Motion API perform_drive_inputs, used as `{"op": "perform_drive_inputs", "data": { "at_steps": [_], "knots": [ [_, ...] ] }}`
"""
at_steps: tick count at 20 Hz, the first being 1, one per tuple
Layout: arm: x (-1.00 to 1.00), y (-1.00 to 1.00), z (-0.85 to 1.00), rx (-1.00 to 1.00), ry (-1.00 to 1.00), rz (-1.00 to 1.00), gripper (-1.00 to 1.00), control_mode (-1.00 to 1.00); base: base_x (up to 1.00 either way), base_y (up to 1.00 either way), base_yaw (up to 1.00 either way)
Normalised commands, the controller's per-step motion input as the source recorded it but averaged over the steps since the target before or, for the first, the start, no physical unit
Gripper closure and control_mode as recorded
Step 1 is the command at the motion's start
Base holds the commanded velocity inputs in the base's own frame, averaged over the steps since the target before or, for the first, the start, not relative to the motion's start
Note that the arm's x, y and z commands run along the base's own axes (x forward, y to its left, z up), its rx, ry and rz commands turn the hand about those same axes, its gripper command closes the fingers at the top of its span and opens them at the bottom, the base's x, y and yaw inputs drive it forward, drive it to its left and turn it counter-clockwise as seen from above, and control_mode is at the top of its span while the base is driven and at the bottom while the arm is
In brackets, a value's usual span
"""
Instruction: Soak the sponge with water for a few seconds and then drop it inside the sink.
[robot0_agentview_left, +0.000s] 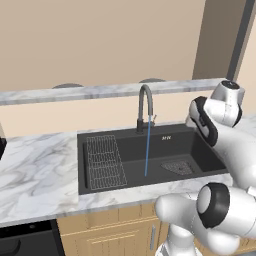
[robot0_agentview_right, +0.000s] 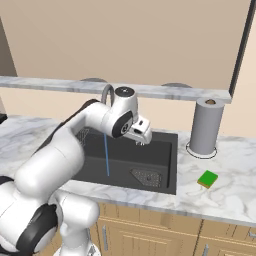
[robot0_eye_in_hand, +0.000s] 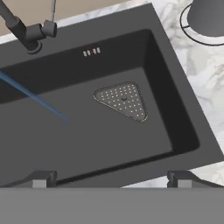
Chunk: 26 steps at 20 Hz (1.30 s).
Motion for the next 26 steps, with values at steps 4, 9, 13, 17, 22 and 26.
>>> {"op": "perform_drive_inputs", "data": {
  "at_steps": [4,9,13,17,22,26],
  "knots": [
    [-0.26,-0.01,0.04,0.0,0.05,-0.01,-1.0,-1.0,0.0,0.0,0.0],
    [-0.26,0.0,0.01,0.0,0.09,-0.05,-1.0,-1.0,0.0,0.0,0.0],
    [-0.16,0.0,-0.01,0.0,0.08,-0.06,-1.0,-1.0,0.0,0.0,0.0],
    [-0.01,-0.09,-0.25,-0.03,0.0,-0.03,-1.0,-1.0,0.0,0.0,0.0],
    [0.0,-0.13,-0.35,-0.03,-0.02,0.0,-1.0,-1.0,0.0,0.0,0.0],
    [0.0,-0.19,-0.12,-0.01,0.0,0.0,-1.0,-1.0,0.0,0.0,0.0]
  ]
}}
